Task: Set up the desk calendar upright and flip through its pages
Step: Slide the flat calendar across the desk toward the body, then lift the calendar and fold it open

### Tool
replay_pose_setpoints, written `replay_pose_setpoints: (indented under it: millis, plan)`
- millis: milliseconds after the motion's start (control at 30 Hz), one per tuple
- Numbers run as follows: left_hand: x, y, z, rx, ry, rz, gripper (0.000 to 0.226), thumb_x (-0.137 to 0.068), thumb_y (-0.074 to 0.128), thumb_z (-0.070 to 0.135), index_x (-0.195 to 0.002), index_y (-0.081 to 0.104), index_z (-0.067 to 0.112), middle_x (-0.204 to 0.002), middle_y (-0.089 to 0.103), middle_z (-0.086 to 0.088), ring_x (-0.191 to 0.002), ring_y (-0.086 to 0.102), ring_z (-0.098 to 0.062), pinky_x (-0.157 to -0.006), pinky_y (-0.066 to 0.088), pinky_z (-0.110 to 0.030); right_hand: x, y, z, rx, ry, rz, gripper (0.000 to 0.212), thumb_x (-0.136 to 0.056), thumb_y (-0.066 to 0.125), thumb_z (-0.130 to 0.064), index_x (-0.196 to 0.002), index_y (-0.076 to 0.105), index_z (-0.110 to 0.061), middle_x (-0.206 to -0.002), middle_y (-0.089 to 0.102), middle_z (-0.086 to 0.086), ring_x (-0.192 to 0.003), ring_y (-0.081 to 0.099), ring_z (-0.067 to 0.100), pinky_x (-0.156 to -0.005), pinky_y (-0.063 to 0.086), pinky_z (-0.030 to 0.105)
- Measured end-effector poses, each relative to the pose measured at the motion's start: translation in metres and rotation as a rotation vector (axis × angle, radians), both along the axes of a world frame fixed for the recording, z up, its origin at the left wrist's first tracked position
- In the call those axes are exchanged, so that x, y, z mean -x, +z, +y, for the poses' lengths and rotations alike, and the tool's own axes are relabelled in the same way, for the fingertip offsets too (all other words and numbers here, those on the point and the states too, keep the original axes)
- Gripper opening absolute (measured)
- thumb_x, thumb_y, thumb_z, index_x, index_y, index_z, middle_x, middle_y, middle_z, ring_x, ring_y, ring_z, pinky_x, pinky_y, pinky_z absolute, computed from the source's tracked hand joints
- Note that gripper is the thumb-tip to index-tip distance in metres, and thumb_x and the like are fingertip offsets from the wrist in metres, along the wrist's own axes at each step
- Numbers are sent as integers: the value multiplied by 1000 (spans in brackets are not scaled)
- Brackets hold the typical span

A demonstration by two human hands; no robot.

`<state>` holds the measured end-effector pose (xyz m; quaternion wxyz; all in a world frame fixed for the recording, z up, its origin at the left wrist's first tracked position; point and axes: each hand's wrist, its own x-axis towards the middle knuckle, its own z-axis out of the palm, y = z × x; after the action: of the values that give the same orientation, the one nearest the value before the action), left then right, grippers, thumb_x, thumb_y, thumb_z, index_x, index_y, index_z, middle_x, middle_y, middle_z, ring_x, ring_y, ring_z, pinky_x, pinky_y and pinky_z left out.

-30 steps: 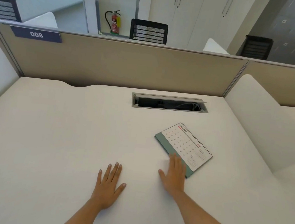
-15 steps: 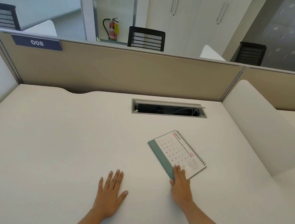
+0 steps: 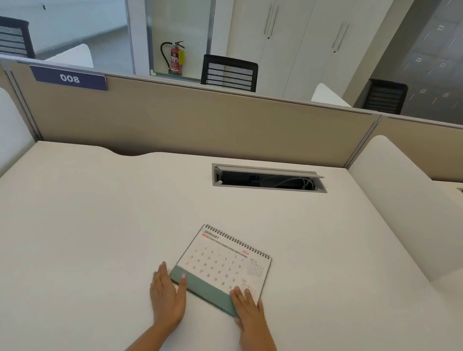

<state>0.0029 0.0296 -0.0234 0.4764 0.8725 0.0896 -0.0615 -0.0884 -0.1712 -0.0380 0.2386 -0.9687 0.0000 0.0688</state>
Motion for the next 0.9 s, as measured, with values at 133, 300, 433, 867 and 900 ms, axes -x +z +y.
replay_pose_setpoints:
  millis: [133,300,433,867,900]
  plan:
    - [-12,2,16,-54,-88,37,64,-96,39,42,-150,17,14,-158,20,-3,-147,4,-23,-119,5,-37,-7,9,-5,28,39,2,71,-96,37,-10,-128,3,-64,-140,-5,-46,-141,-10,-2,-114,-10,21]
    - [-14,17,9,68,-66,133,65,-93,50,37,-148,24,13,-153,29,-9,-142,19,-26,-116,18,-42,-4,7,-4,-264,-355,-131,76,-83,65,-11,-139,27,-47,-151,18,-11,-138,21,10,-111,33,34]
    - [-12,30,2,338,88,158,57,-92,55,30,-143,35,15,-146,39,-4,-135,34,-22,-112,29,-40,-11,10,3,-338,-539,-74,83,-76,74,-15,-145,27,-23,-152,26,6,-137,29,21,-109,29,32]
    - [-28,95,-9,334,227,-52,12,-84,66,29,-94,66,22,-97,71,4,-83,63,-5,-61,47,-20,-67,59,-6,-971,-576,143,72,-86,64,-39,-146,26,-27,-146,25,-8,-128,29,8,-112,27,35]
    - [-30,101,-13,319,234,-78,18,-84,66,29,-101,66,21,-100,71,5,-85,63,-5,-62,49,-19,-72,61,-5,-924,-574,165,71,-86,60,-45,-146,27,-26,-148,24,-6,-131,29,12,-114,26,37]
